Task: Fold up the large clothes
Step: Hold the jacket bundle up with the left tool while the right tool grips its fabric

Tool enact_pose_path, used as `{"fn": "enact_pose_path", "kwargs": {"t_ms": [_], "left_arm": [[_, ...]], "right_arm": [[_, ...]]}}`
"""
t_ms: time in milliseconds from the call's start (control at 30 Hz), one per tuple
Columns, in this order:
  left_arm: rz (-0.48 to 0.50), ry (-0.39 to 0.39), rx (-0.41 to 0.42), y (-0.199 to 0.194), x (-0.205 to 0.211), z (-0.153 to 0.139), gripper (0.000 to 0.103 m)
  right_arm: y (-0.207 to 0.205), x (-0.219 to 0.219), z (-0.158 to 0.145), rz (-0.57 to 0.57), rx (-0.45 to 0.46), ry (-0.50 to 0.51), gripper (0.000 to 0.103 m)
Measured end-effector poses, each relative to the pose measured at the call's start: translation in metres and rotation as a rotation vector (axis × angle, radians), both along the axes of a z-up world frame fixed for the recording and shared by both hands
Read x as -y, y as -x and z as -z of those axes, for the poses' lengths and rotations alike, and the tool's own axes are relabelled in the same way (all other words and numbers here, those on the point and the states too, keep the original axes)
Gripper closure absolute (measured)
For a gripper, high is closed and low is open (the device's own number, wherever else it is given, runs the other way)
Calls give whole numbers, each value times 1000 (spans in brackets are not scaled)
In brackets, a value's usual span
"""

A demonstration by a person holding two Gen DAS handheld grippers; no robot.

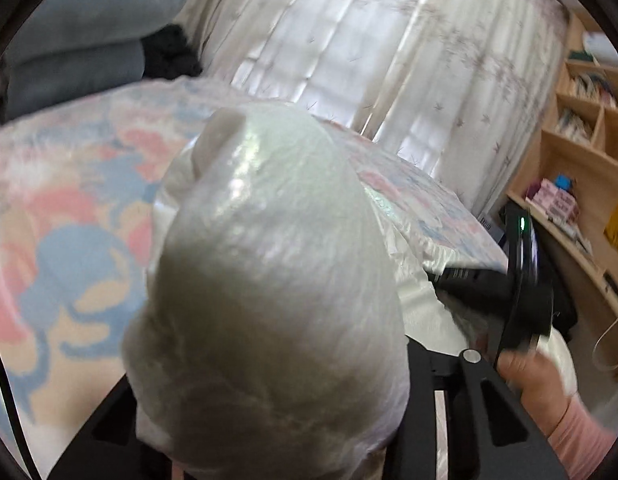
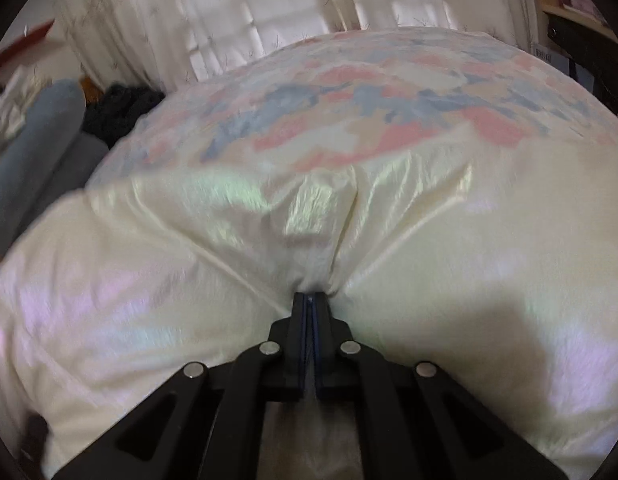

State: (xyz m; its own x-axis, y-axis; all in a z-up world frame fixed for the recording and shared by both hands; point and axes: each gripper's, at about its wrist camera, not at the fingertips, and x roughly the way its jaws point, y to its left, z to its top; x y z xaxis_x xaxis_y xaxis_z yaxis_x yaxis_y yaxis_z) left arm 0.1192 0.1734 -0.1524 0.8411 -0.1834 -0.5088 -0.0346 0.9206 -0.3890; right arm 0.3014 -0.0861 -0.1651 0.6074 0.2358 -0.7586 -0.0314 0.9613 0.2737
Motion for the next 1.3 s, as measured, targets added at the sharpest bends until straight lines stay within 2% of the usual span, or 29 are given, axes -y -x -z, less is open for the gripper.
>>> {"fn": "enact_pose_path", "kwargs": {"t_ms": [133, 233, 300, 400, 567, 633, 733, 867, 967, 1033, 1133, 1300], "left_arm": [[9, -60, 27, 8, 3, -8, 71], [24, -108, 51, 14, 11, -13, 73], [41, -140, 67, 18, 20, -17, 73], [49, -203, 93, 24, 32, -21, 74], [39, -233, 95, 31, 36, -33, 74], [40, -228, 87, 34, 34, -36, 74], [39, -235, 76, 31, 40, -43, 74], [41, -258, 86, 22, 60, -60, 74], [60, -290, 106, 26, 73, -69, 74], [73, -313, 118, 28, 81, -72, 74], [107, -360, 130, 32, 98, -76, 74], [135, -406, 136, 29, 123, -83, 74]], "right_arm": [[-22, 7, -14, 36, 27, -20, 102], [-47, 6, -8, 31, -18, -36, 102], [-56, 1, 0, 15, -45, -11, 103], [-62, -8, 15, -15, -54, 34, 103], [-62, 0, 12, -39, -71, -6, 103], [-56, 7, 2, -55, -96, -42, 103], [-28, 17, -19, -79, -83, -105, 103], [28, 18, -33, -142, -58, -74, 103], [60, 14, -27, -171, -57, -49, 103], [65, 9, -19, -186, -47, -25, 103], [56, 7, -4, -176, -74, -67, 103], [47, 2, 11, -184, -37, -62, 103]]}}
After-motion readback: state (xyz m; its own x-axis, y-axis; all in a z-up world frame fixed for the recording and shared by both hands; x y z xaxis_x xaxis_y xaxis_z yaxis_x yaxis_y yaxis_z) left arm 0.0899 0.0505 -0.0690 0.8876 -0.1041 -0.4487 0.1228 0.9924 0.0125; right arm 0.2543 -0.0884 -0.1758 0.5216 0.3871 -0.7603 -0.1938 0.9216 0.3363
